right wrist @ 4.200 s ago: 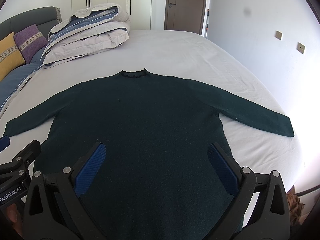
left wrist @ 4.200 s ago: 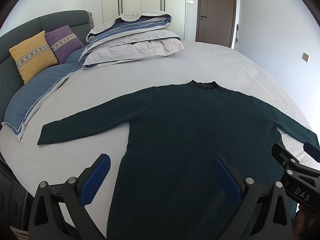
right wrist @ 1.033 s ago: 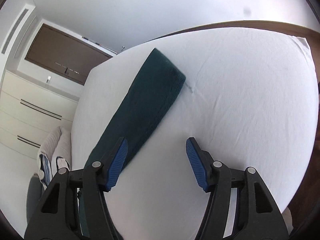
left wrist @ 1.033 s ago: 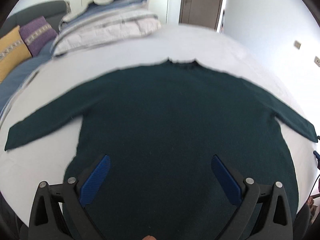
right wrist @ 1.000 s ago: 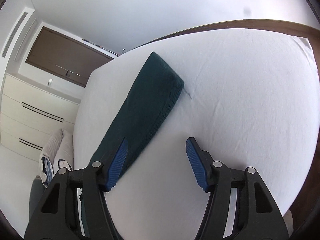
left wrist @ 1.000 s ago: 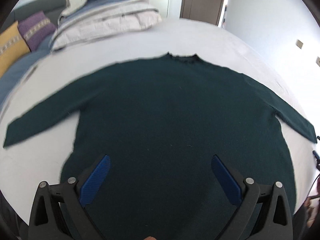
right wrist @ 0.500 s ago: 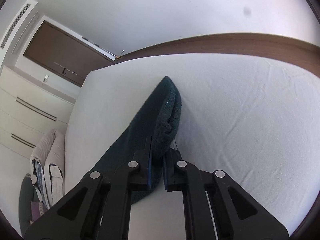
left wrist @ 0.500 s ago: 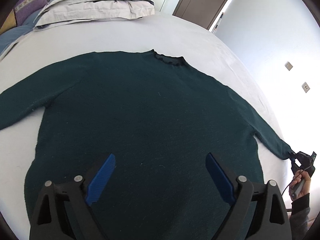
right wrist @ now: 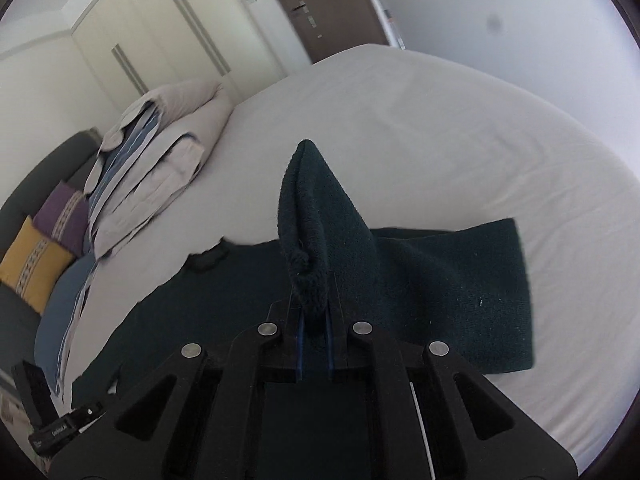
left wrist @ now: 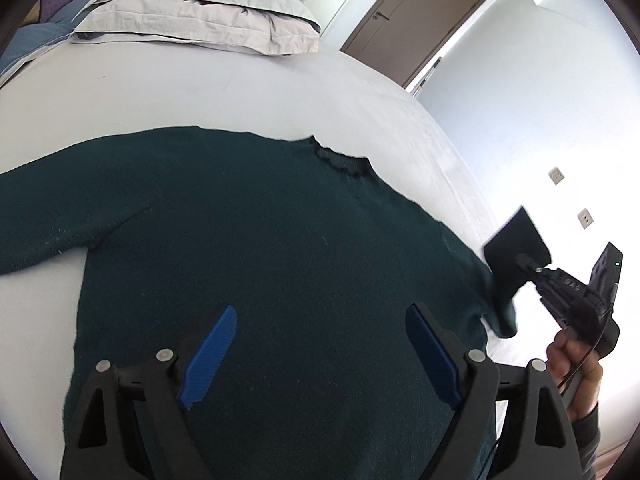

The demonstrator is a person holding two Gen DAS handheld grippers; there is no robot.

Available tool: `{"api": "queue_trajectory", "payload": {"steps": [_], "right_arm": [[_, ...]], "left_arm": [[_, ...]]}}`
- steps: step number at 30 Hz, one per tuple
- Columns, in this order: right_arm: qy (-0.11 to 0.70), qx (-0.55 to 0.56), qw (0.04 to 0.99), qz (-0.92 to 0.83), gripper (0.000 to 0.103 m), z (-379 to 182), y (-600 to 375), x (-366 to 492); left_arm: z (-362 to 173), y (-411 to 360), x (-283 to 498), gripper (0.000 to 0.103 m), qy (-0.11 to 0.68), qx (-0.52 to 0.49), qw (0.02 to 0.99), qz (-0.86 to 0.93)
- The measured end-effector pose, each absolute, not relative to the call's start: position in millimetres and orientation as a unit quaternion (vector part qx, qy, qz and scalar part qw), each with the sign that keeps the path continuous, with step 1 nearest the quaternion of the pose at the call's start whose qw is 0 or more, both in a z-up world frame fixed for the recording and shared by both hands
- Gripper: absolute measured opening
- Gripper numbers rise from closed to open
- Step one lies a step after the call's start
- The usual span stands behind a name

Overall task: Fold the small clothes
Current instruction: 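Fold the held sleeve across the sweater body with the right gripper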

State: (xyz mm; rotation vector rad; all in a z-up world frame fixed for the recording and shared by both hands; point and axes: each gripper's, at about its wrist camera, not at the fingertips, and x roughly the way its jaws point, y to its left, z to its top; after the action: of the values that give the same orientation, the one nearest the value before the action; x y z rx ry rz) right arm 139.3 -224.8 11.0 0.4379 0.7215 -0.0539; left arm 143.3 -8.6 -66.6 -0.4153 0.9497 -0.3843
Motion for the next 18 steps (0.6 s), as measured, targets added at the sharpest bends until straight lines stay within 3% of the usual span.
{"api": "queue_trajectory", "payload": {"steps": [5,9,10,14,18], "right_arm": [[0.406,0.162,0.899,0.018,0.007,-33,-66,169],[0.453,0.167,0.876,0.009,0.013,-90,-16,204],[0.459,0.177,0.87,0.008,0.017,-101,-28,204],[0.437,0.181,0.88,0.034,0.053,-116,-65,167],[0.425,0.2,0.881,0.055,0.054,-101,-100,112]], "left_arm": [[-68,1,162,0.088,0.448,-0.209,0.849,-0.187],[-77,0,178,0.088,0.461,-0.226,0.834,-0.202],[-80,-3,183,0.088,0.466,-0.23,0.83,-0.205],[-88,-17,196,0.088,0.48,-0.234,0.82,-0.207],[-90,-41,211,0.088,0.486,-0.24,0.81,-0.225]]}}
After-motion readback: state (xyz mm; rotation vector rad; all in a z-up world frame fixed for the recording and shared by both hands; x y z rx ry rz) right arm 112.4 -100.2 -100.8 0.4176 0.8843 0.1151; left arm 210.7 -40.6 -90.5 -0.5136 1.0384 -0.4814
